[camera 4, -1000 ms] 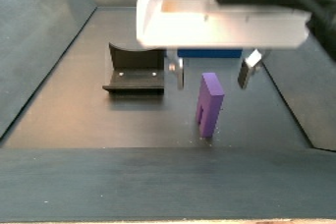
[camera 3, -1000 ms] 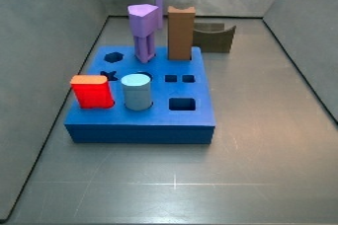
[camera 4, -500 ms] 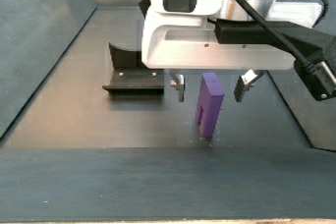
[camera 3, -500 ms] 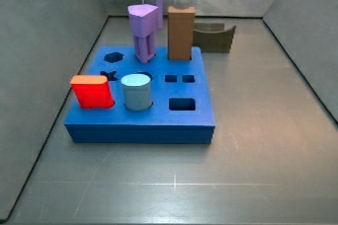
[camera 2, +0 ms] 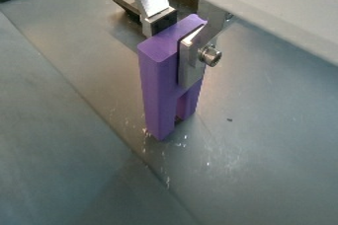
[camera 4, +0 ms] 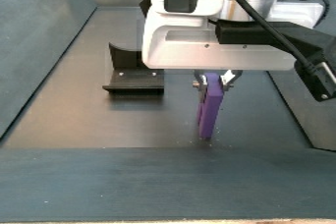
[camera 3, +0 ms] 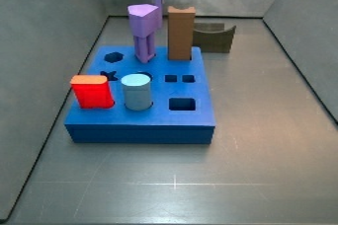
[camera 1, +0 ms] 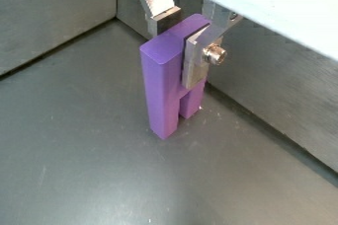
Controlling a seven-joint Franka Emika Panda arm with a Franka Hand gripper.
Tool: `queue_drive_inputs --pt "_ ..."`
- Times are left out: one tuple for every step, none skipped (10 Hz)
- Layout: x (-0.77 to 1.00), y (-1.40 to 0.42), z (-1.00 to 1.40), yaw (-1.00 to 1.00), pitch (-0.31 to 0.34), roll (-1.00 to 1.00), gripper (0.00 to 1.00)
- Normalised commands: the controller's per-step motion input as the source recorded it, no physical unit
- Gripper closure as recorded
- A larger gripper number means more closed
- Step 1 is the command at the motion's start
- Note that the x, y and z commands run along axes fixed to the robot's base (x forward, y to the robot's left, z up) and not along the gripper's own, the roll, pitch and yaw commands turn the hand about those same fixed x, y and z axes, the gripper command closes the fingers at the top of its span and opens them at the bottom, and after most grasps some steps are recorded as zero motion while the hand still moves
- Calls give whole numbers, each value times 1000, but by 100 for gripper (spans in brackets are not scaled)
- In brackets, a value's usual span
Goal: Pick up the double-square object. Rotate the double-square object. Move to above the board. Insert the double-square object.
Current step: Pick up the double-square object.
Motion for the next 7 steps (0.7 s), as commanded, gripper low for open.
queue_drive_inputs --pt "0 0 0 0 0 0 100" --pt "0 0 0 0 0 0 100" --pt "0 0 0 0 0 0 100" --pt "0 0 0 0 0 0 100" --pt "0 0 0 0 0 0 100" --pt "0 0 0 0 0 0 100" --pt "0 0 0 0 0 0 100"
